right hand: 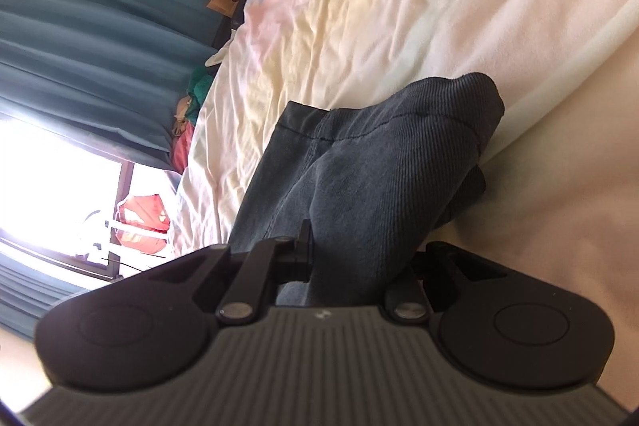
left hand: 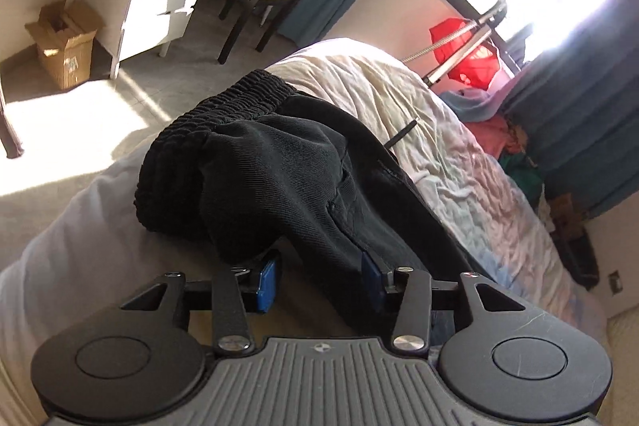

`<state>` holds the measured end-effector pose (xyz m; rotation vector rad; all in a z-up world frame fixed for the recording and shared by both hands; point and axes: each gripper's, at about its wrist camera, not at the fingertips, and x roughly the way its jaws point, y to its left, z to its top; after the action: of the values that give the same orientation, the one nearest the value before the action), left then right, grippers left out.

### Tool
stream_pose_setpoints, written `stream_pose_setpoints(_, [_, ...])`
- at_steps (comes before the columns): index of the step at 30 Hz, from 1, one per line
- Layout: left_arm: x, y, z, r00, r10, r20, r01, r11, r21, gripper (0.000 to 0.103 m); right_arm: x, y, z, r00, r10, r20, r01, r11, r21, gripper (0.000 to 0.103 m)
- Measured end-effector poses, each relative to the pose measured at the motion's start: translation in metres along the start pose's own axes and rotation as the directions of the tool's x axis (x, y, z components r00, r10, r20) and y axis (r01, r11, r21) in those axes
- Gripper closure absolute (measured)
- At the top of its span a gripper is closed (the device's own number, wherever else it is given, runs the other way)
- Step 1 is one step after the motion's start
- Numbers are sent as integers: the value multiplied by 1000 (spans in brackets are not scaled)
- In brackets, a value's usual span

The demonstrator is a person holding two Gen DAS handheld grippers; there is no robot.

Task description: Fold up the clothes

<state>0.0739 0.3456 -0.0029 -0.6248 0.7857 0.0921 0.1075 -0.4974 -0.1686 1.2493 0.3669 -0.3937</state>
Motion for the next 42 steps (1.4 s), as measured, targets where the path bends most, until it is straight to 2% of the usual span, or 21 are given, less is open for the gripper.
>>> stream_pose_setpoints(2, [-17,-23,-7,1000,24,16,-26,993,114,46,0,3,1,1000,5,6,-5,1000,-23,87])
stream_pose_setpoints(4, [-30,-43,-15,999,30,42,-38,981,190,42,0,5,1,1000,6,10,-6,1000,-27,87])
stream_pose_setpoints(8, [-33,-87,-28,995,16,94,-42,959,280,34,0,8,3,1000,1,14,-1,999,-39,87])
stream_pose_setpoints(13, [7,-148,-52,993,-27,114,-23,908,418,24,-1,12,5,1000,6,21,-5,998,-55,87])
stream_pose_setpoints(17, [57,-188,-70,996,-52,75,13,894,448,21,1,13,5,1000,0,25,2,998,-64,87])
stream_pose_setpoints(19, [82,-201,-76,996,-53,73,15,893,451,15,1,14,4,1000,-1,26,3,998,-66,87])
stream_pose_setpoints(23, [126,-216,-89,997,-8,77,-31,869,494,14,0,12,3,1000,-1,26,2,998,-61,87])
stream_pose_setpoints(26, [156,-211,-96,998,54,38,-66,863,501,14,1,12,2,1000,0,30,2,998,-64,87])
stream_pose_setpoints(28, [169,-206,-103,997,73,40,-83,841,535,14,1,12,1,999,2,32,0,998,-62,87])
stream_pose_setpoints(32, [178,-205,-121,994,85,62,-105,765,636,7,3,12,1,1000,6,30,-4,998,-59,87])
stream_pose_setpoints(35, [181,-205,-127,994,87,69,-111,742,662,7,4,10,3,1000,20,21,-19,999,-39,85])
stream_pose_setpoints(40, [179,-198,-130,996,56,73,-90,785,614,5,9,3,4,998,63,-5,-63,997,51,78])
stream_pose_setpoints(42, [178,-198,-134,994,57,91,-101,787,608,4,12,2,3,995,100,-16,-99,992,76,64])
